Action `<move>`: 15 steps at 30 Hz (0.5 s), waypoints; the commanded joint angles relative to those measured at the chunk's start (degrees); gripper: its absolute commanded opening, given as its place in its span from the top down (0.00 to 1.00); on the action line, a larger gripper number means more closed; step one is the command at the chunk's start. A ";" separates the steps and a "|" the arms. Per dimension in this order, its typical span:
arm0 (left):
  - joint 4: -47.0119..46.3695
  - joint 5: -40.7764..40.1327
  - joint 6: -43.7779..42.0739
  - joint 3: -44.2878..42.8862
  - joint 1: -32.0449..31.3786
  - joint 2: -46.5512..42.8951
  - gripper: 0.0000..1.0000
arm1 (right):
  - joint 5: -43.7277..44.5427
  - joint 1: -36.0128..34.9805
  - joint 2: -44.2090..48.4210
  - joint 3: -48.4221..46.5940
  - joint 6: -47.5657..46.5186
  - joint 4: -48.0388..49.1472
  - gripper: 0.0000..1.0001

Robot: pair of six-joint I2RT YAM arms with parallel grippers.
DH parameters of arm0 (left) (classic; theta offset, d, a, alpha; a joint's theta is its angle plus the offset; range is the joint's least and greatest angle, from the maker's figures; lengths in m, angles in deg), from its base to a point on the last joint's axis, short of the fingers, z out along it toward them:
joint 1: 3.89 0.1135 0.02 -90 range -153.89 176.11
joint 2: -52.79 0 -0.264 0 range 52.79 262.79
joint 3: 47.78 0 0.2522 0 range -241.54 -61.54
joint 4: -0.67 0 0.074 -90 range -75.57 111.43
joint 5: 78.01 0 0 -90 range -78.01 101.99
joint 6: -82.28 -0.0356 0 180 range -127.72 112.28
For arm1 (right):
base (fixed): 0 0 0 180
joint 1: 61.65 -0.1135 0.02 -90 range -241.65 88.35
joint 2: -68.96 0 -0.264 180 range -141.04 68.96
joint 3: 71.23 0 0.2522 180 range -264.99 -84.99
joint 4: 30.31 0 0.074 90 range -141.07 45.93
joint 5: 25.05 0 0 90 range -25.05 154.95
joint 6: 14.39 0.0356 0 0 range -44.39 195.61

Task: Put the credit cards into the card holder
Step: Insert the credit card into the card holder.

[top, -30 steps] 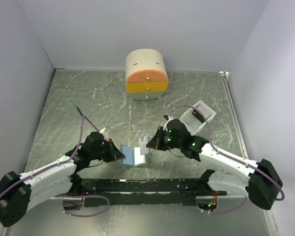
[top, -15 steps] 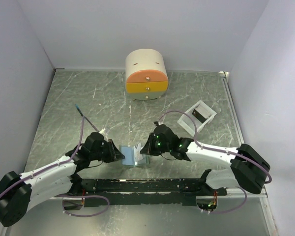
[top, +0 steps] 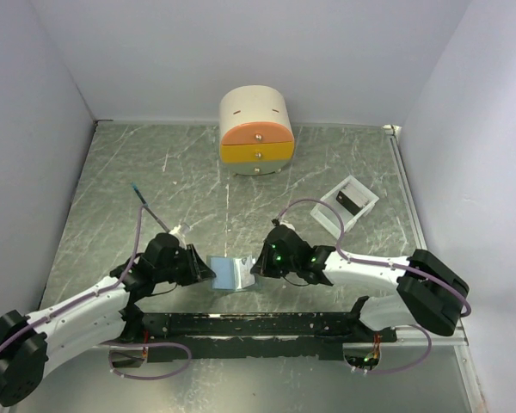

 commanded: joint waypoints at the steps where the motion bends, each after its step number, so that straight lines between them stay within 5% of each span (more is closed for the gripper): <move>1: 1.73 -1.81 -0.51 -0.74 0.25 -1.21 0.68 | 1.80 -0.24 -0.68 0.31 -0.21 -0.42 1.00; 15: 2.35 -2.44 0.39 0.35 0.25 -5.30 0.74 | 1.63 -0.20 -1.58 0.77 -0.58 0.14 1.00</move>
